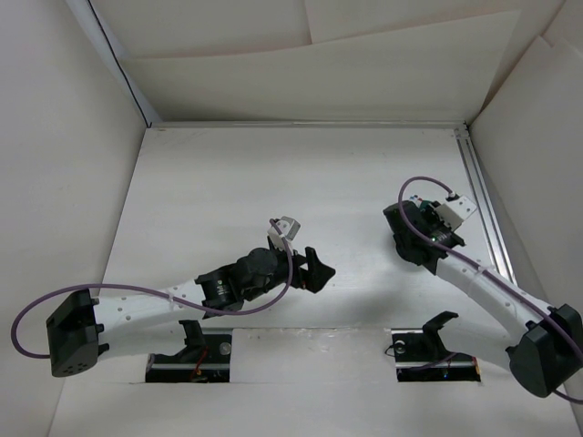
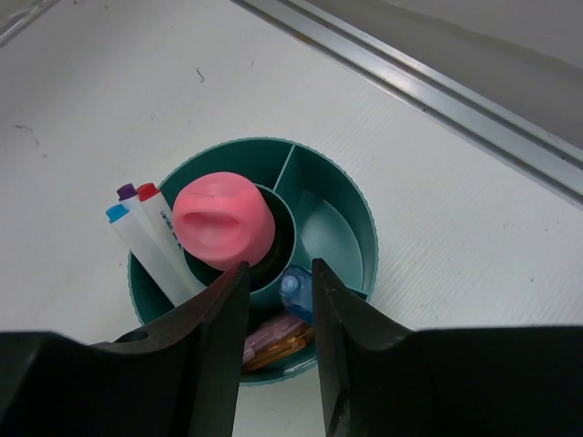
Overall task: Sort the stationery into containers
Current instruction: Place the stationery in the storage box, then reset both arms
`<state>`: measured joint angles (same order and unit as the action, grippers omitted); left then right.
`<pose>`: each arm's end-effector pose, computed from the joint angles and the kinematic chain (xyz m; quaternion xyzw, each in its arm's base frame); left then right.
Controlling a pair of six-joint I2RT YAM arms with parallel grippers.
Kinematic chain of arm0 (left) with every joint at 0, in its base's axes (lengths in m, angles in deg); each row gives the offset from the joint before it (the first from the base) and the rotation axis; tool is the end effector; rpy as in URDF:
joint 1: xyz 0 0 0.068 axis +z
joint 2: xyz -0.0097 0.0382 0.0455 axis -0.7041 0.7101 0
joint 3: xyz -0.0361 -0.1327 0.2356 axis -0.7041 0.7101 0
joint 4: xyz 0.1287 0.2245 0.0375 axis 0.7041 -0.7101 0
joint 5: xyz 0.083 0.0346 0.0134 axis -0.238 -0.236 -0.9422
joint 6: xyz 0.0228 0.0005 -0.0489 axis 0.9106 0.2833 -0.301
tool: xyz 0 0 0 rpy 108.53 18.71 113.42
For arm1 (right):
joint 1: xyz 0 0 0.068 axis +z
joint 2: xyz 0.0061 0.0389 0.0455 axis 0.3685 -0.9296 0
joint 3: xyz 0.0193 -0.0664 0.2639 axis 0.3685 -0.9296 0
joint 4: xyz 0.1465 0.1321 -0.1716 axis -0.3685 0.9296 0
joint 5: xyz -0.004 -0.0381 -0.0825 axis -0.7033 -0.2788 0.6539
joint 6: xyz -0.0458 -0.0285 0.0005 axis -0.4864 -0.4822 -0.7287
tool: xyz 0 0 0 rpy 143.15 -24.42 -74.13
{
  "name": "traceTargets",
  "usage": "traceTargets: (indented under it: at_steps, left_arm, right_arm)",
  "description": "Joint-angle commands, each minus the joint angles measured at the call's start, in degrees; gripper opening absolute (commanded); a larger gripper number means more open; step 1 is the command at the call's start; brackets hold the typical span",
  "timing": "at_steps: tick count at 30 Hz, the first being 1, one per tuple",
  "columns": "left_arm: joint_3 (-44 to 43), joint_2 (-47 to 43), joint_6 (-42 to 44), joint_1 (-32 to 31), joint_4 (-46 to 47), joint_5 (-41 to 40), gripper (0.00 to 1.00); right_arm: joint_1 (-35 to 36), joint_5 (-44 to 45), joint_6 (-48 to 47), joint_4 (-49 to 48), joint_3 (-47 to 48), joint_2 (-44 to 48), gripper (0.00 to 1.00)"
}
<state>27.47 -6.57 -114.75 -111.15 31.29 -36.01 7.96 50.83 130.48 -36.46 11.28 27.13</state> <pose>0.0973 -0.2073 0.2626 0.1480 0.7462 -0.4601 0.4579 0.1855 0.0677 0.2527 0.3666 0.7289 -0.1977 0.5433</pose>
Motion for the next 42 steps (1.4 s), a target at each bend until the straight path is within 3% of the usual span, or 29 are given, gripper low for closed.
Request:
traceTargets:
  at_steps: [1,13,18,26,28,30,35,42]
  left_arm:
    - [0.3,-0.2,-0.4,-0.2,1.8,-0.2,1.0]
    - [0.3,-1.8,-0.4,-0.2,1.3,-1.2,1.0]
    - [0.3,-3.8,-0.4,-0.2,0.1,-2.4,1.0]
    - [-1.6,-9.8,-3.0,-0.2,-9.4,-9.0,1.0]
    - [-1.6,-12.5,-3.5,-0.2,-11.7,-9.6,1.0]
    - [-1.6,-14.6,-4.3,-0.2,-13.4,-10.7,1.0]
    - [-2.1,-22.8,-5.7,-0.2,-20.9,-13.6,1.0]
    - [-2.1,-37.3,-9.1,-0.2,-28.3,-13.3,1.0]
  right_arm:
    - [-0.4,1.5,0.6,0.8,0.8,1.7,0.39]
    - [-0.4,-1.9,-7.0,1.0,3.1,12.1,0.44]
    - [-0.4,-6.2,-11.0,0.5,4.3,14.8,0.53]
    - [1.4,-15.6,-17.7,2.5,7.3,20.0,0.78]
    - [2.1,-18.3,-19.6,2.5,7.8,23.2,0.89]
    - [3.1,-22.6,-21.4,2.5,8.4,25.7,1.0]
    - [3.6,-33.3,-28.1,3.9,10.0,35.4,1.0]
    - [3.6,-61.4,-37.5,2.4,12.9,42.6,1.0]
